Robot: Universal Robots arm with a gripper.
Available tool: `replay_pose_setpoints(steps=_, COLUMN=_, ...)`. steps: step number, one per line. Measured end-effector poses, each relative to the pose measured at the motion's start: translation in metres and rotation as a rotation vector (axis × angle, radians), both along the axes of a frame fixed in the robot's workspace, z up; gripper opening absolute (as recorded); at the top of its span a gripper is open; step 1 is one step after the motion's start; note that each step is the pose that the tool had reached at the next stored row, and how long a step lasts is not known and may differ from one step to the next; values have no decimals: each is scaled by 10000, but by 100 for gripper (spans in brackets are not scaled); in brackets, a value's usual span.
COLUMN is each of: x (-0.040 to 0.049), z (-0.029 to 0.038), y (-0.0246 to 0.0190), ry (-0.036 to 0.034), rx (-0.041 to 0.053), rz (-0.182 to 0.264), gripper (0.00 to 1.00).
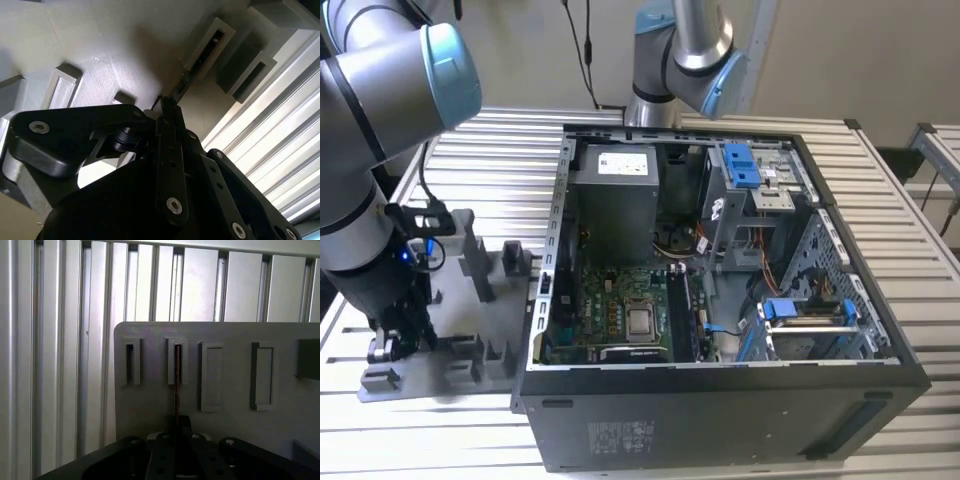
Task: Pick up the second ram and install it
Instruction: 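Pick up the second ram and move it above second insertion slot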
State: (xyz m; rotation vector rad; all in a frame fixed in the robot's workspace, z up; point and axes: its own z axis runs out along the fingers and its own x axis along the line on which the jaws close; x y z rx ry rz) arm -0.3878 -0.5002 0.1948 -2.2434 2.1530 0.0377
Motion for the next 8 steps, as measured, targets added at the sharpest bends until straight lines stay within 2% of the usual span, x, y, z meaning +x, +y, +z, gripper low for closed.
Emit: replay_pose_setpoints(steps=8, x=0, z=0, y=0, ry=-3, rx=3, rz=0, gripper=14)
